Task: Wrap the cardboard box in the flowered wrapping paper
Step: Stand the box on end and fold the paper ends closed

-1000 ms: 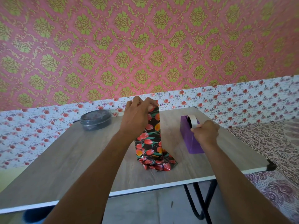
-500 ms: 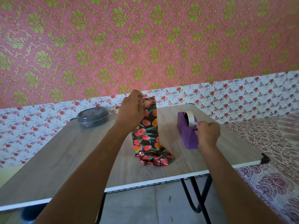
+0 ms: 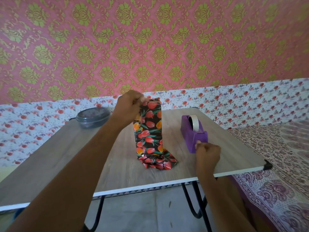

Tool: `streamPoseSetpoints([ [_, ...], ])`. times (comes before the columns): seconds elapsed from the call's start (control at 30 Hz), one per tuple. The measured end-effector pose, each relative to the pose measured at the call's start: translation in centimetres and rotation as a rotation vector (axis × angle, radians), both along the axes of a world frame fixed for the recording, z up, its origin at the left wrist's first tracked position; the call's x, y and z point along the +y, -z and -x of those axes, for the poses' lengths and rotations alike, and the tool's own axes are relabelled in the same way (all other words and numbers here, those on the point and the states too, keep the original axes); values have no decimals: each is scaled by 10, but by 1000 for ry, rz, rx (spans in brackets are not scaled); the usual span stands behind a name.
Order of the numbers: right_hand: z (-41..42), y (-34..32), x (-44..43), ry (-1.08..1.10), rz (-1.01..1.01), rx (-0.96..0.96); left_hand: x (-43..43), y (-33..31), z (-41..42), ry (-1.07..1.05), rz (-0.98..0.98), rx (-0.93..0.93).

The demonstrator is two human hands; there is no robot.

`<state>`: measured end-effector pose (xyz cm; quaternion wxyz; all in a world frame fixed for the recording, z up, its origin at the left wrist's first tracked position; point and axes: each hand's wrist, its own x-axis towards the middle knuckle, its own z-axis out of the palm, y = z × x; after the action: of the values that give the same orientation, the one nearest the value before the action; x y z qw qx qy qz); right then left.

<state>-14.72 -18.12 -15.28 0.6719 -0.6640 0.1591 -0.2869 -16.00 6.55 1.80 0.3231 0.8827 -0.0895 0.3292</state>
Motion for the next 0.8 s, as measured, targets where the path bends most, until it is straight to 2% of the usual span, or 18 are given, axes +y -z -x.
streamPoseSetpoints([
  [0.17, 17, -29, 14, -282, 131, -264, 5, 0, 1, -109, 93, -45],
  [0.3, 15, -86, 37, -427, 204, -431, 5, 9, 1, -126, 98, -14],
  [0.43, 9, -150, 68, -554, 223, -538, 0, 19, -1, -71, 244, -11],
  [0.5, 1, -178, 82, -705, 170, -480, -3, 23, 0, -79, 209, -80],
  [0.6, -12, -206, 96, -863, 179, -206, -5, 29, -2, -104, 227, -133],
  [0.67, -17, -214, 102, -890, 243, -49, -4, 31, -5, -129, 291, -124],
  [0.8, -30, -222, 105, -893, 363, 93, -5, 31, -7, -144, 371, -108],
])
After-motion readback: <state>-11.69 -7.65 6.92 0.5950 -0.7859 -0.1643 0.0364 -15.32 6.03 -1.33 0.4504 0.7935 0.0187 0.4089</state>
